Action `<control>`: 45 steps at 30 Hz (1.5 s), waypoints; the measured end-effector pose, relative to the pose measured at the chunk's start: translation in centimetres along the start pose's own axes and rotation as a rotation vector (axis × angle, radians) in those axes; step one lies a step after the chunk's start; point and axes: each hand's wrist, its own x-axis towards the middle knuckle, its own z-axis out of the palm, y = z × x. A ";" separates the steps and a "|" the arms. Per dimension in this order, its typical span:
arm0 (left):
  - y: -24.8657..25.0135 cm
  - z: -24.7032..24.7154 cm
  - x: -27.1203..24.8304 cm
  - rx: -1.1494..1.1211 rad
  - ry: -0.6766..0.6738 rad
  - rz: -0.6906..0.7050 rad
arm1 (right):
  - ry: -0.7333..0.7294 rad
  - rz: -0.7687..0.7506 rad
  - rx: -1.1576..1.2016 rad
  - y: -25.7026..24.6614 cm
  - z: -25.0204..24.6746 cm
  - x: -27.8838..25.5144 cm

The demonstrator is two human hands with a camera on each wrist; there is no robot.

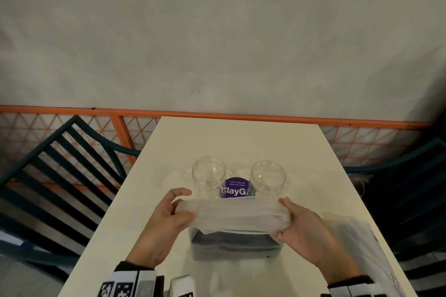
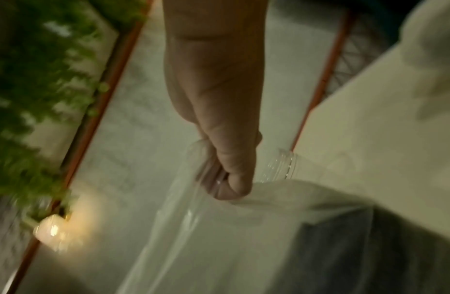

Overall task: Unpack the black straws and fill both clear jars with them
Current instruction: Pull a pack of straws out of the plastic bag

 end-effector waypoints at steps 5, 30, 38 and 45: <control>-0.9 0.7 0.3 0.693 0.363 0.160 | -0.102 -0.092 -0.484 1.1 0.1 -1.1; -1.5 0.7 0.1 -0.308 -0.037 -0.472 | 0.161 0.094 -0.066 0.8 -2.0 0.2; -3.0 -0.1 -0.3 -0.085 -0.053 -0.350 | 0.048 0.087 0.057 0.7 -2.3 0.3; -2.5 0.0 -0.4 0.263 0.082 -0.221 | 0.151 -0.162 -0.769 2.1 -2.8 1.3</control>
